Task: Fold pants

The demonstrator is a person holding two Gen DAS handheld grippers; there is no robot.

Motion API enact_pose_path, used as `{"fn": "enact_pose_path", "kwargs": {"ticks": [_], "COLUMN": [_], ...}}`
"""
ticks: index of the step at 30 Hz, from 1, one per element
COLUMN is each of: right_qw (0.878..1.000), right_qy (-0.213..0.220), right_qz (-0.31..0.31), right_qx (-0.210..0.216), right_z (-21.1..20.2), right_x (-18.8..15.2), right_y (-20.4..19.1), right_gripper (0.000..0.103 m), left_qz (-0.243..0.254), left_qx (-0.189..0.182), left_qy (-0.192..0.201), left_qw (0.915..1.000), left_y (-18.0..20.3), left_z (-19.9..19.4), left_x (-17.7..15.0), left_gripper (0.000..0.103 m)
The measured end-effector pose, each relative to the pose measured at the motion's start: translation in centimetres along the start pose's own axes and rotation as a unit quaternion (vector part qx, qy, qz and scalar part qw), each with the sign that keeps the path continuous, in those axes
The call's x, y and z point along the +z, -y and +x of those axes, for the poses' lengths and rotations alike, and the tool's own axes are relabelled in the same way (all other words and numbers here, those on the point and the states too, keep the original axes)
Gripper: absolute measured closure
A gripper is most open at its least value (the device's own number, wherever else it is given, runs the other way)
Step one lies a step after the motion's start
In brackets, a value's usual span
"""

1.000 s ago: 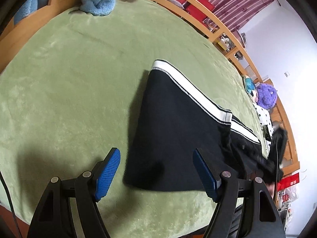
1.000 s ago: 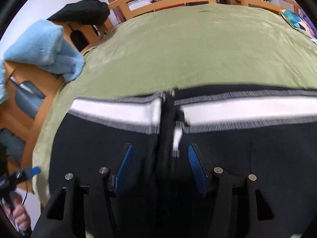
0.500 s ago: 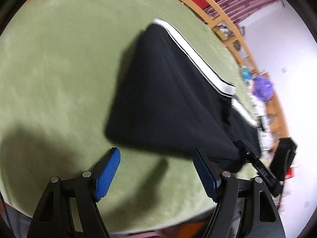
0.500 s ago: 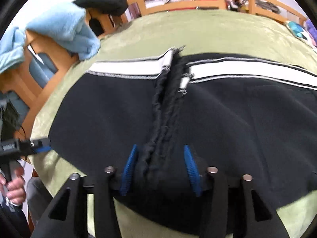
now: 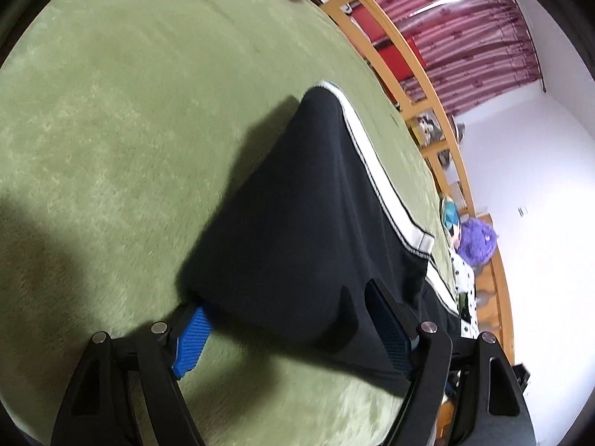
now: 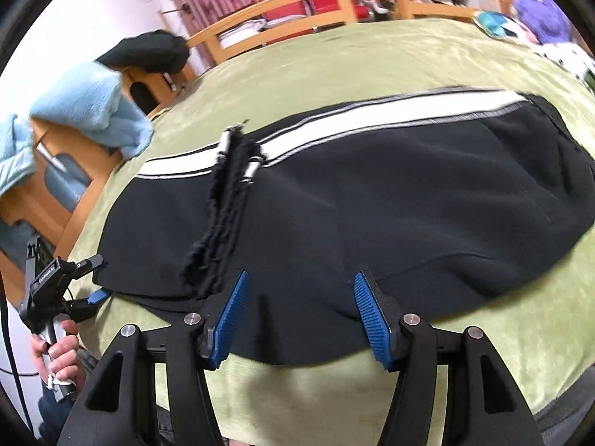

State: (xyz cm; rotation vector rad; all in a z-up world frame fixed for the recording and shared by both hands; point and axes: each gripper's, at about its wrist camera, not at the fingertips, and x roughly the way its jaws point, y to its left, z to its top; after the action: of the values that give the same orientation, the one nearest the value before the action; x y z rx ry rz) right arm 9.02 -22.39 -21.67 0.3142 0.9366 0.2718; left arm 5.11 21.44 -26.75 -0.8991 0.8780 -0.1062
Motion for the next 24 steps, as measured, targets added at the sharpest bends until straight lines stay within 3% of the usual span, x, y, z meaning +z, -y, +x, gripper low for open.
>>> {"fn": "enact_pose_path", "kwargs": {"ticks": [6, 10, 18, 24], "right_qw": [1.0, 1.0, 0.999, 1.0], "right_qy": [0.004, 0.005, 0.007, -0.001], "right_qz": [0.019, 0.028, 0.036, 0.03], "right_qx": [0.004, 0.011, 0.014, 0.006], "right_z": [-0.3, -0.2, -0.4, -0.3], "right_x": [0.0, -0.1, 0.0, -0.1], "right_y": [1.2, 1.7, 2.7, 2.6], "right_gripper": [0.044, 0.044, 0.044, 0.044], "left_qz": [-0.024, -0.02, 0.027, 0.002], "left_qx": [-0.077, -0.021, 0.04, 0.026], "left_qy": [0.041, 0.018, 0.064, 0.045], "left_qw": [0.9959, 0.9994, 0.9968, 0.9986], "left_y": [0.6, 0.1, 0.6, -0.3], "left_z": [-2.5, -1.5, -3.8, -1.0], "left_x": [0.0, -0.9, -0.5, 1.3], "left_gripper": [0.027, 0.028, 0.03, 0.03]}}
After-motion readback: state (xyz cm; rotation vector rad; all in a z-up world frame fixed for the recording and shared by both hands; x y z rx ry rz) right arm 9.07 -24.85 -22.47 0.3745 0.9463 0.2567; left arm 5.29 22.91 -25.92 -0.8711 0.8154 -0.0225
